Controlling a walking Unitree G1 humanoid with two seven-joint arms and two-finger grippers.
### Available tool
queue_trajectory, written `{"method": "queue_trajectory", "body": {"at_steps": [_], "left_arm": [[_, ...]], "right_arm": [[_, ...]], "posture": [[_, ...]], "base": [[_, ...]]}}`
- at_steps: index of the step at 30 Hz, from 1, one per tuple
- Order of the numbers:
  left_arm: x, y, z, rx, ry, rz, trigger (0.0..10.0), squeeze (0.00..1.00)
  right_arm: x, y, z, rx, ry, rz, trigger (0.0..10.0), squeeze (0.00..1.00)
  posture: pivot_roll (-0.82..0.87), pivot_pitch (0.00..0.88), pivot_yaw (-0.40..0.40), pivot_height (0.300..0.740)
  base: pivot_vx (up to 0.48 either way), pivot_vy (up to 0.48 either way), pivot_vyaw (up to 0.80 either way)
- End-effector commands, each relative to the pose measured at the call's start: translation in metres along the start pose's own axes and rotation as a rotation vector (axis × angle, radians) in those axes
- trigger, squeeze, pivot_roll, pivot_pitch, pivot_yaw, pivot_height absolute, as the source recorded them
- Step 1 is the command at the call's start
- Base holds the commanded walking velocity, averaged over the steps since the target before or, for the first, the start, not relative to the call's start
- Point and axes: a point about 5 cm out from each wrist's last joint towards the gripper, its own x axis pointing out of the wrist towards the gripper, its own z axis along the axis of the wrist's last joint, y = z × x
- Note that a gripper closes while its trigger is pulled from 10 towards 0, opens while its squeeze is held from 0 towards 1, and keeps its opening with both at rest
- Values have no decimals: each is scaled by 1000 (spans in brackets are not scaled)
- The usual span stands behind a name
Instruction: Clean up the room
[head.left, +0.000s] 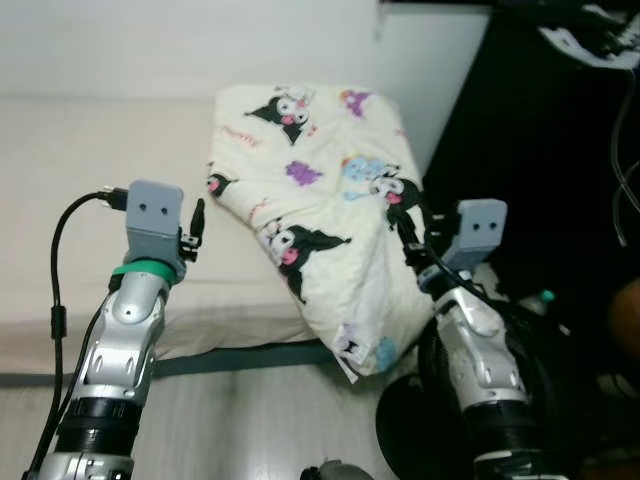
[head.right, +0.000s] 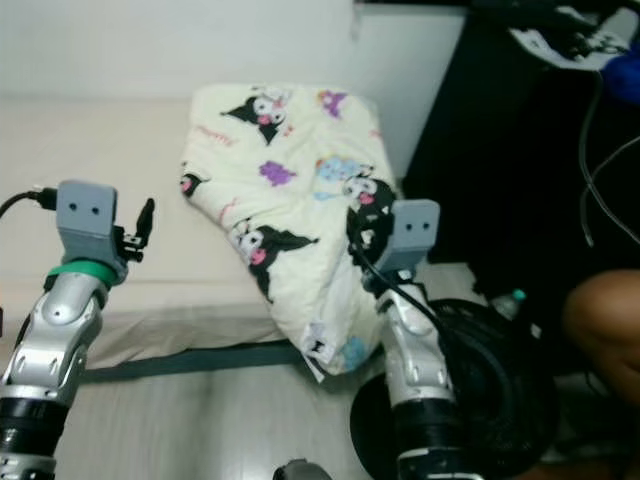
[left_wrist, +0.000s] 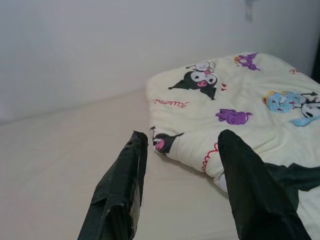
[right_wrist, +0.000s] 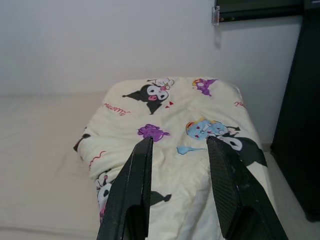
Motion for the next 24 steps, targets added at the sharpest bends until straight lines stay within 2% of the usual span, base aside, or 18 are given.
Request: {"method": "queue_trajectory", "body": {"at_steps": [1,14,24], "left_arm": [[-1,3,-5,14,16,14,10000,0],[0,1,-4,17,14,11,10000,0],[0,2,-6,14,22,28,10000,0]], "right_arm": [[-1,5,-3,3,7,10,10000,0],[-2,5,-3,-2,4,12,10000,0],[-1,5,-2,-5,5,20,10000,0]], "posture": [[-117,45,34,723],[-120,49,34,723],[-116,45,25,723]], "base": [[386,0,0],[480,0,0],[378,0,0]]}}
